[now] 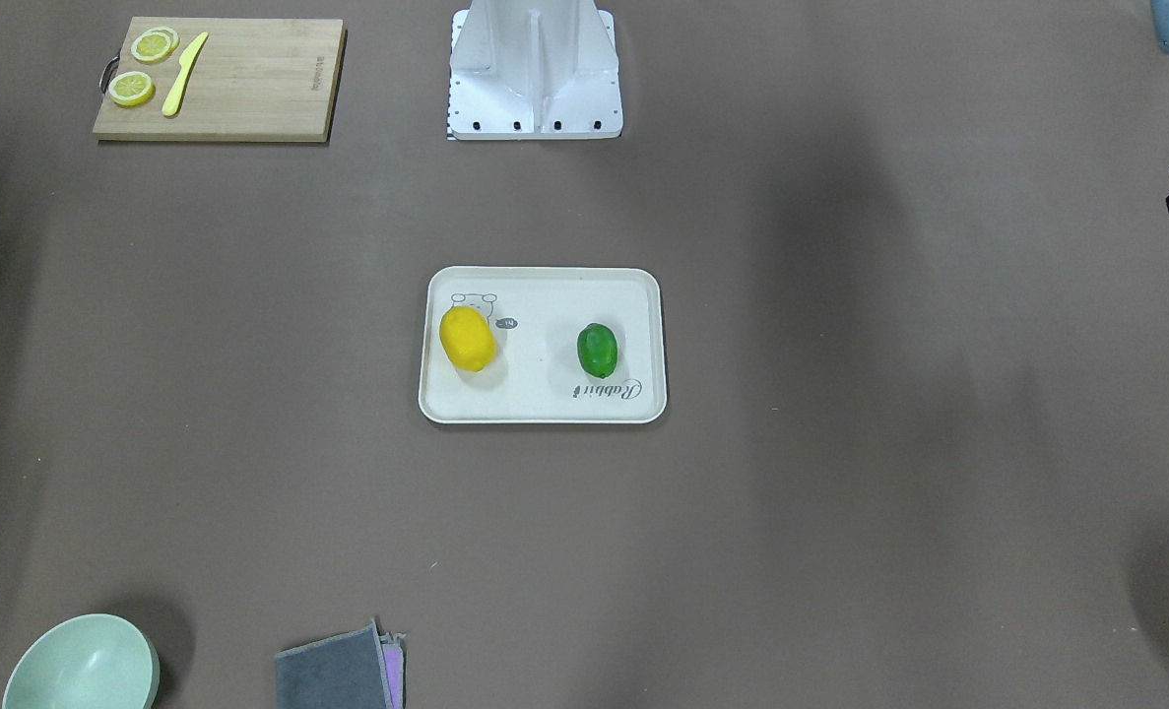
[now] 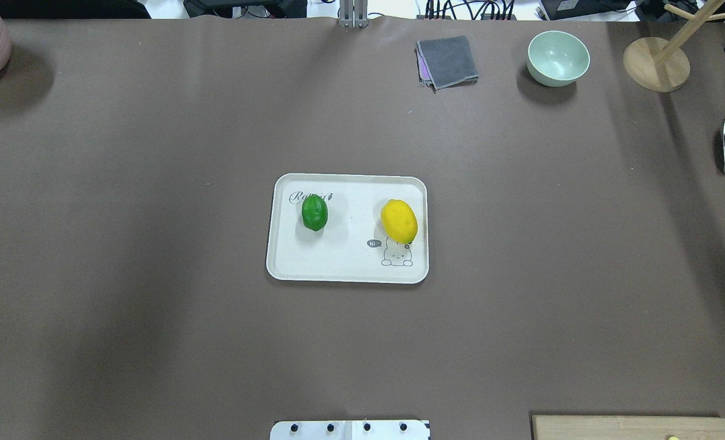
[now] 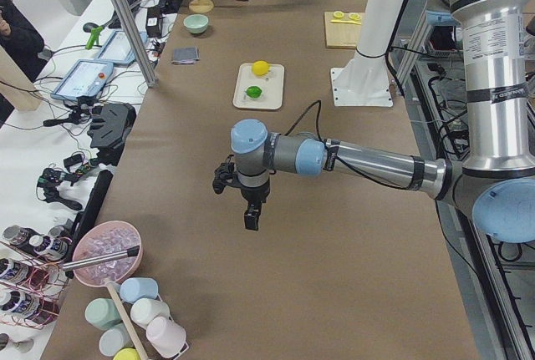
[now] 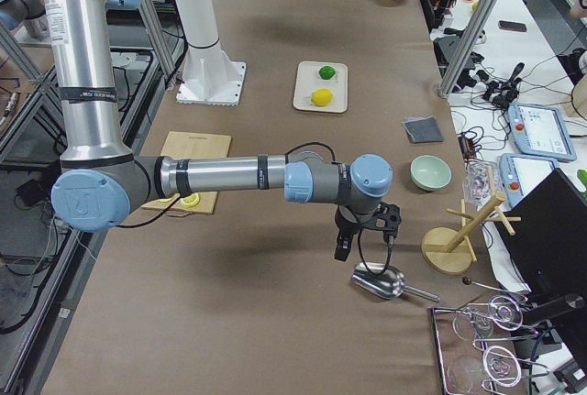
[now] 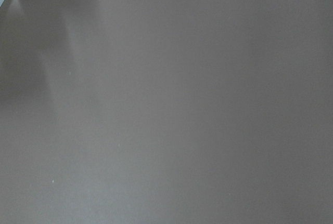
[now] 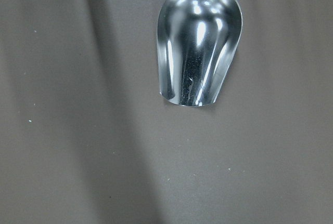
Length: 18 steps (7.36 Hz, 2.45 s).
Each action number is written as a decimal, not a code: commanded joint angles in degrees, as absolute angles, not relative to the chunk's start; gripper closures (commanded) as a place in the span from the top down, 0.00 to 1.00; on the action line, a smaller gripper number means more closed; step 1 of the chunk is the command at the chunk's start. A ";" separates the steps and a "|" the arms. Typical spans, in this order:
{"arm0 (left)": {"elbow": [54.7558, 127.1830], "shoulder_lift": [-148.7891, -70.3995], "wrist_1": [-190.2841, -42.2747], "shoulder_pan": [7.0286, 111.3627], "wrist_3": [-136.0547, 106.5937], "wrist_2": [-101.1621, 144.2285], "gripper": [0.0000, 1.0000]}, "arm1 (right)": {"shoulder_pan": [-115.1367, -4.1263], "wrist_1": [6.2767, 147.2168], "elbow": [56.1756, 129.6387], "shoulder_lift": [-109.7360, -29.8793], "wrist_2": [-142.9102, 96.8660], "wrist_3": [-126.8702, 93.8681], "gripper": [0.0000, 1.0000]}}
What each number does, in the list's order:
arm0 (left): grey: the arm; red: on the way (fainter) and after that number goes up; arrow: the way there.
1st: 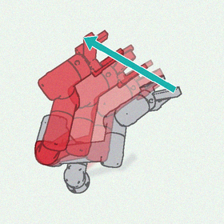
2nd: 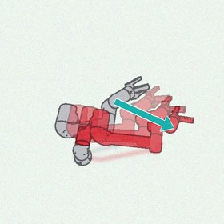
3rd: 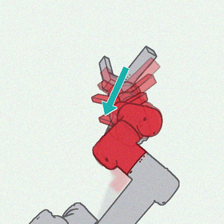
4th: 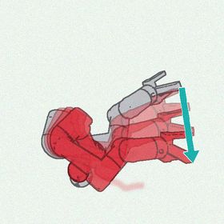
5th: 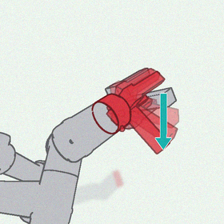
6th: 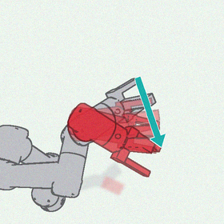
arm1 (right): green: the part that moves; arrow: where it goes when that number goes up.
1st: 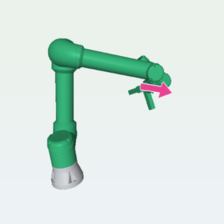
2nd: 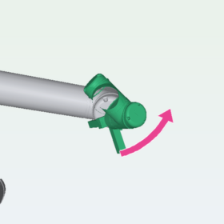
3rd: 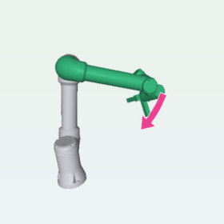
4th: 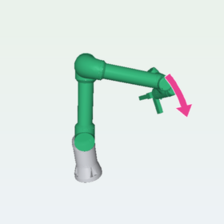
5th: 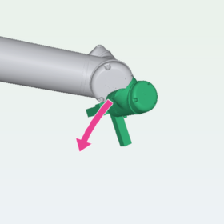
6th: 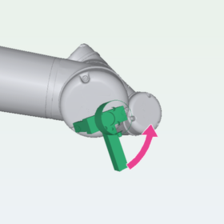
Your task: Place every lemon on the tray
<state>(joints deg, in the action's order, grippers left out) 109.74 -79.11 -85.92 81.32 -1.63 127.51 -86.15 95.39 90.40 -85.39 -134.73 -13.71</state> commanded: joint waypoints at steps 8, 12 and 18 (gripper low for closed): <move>98.97 -80.69 -83.06 91.76 6.86 136.57 0.98 | -86.22 94.83 90.70 -86.57 -134.47 -13.19 1.00; 99.57 -82.09 -83.06 91.85 6.86 136.23 0.98 | -86.22 94.83 90.44 -86.57 -134.47 -11.87 1.00; 99.67 -82.00 -82.62 91.85 6.86 136.23 0.98 | -86.22 94.83 90.53 -86.66 -134.38 -11.95 1.00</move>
